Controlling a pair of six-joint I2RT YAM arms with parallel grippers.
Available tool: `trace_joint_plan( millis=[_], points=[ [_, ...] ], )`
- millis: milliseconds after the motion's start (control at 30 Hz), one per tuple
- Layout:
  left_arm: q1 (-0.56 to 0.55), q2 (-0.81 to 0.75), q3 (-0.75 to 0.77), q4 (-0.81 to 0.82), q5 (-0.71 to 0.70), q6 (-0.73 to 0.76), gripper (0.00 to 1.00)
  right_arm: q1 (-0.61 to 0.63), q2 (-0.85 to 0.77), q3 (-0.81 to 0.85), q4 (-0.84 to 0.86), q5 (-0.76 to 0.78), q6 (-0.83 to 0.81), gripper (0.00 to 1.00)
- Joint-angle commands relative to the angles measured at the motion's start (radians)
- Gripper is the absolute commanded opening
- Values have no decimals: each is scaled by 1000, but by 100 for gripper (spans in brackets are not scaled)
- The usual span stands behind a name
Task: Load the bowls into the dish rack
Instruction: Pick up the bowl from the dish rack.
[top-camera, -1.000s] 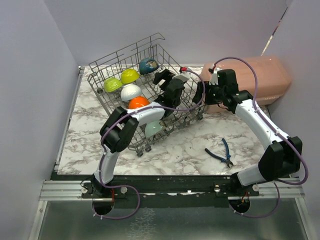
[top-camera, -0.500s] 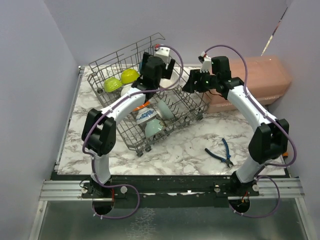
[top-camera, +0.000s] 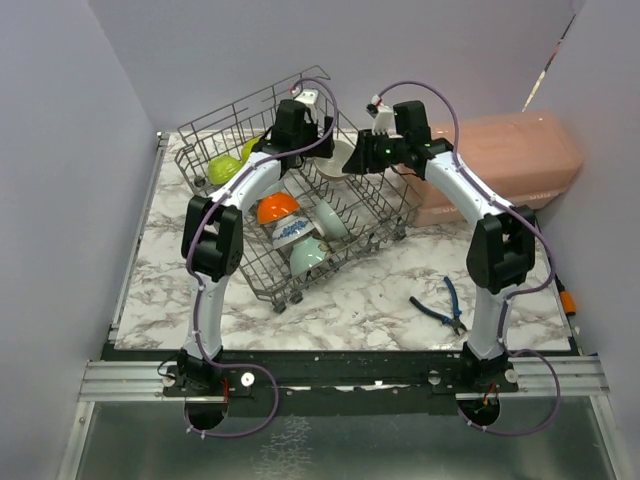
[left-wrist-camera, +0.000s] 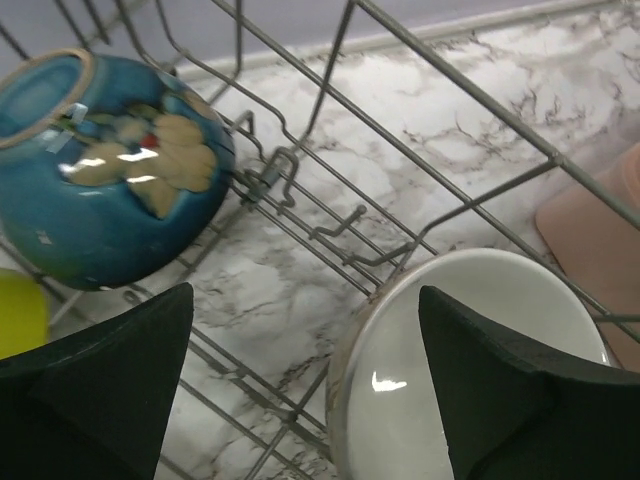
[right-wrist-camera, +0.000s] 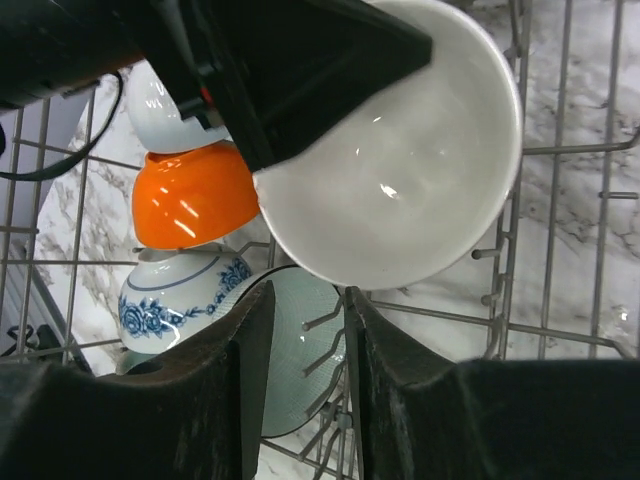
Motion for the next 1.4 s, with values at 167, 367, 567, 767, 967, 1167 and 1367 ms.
trace_joint_plan(
  millis=[167,367,567,767,967,1167,1367],
  points=[
    [30,83,94,-66,234,-111,96,25,106,13,12,-47,-12,33],
    [38,63,86,-66,331,-140,92,25,137,8,-2,-2,-16,27],
    [39,61,98,-65,462,-162,79,25,164,23,-8,30,-5,19],
    [39,52,100,-63,590,-173,74,26,190,44,-31,74,2,6],
    [39,17,66,-62,653,-139,74,25,193,52,-35,100,5,0],
    [40,-16,43,-62,661,-115,52,26,192,73,-37,108,6,0],
    [28,-48,32,-64,539,-68,14,25,140,43,-37,122,0,0]
  ],
)
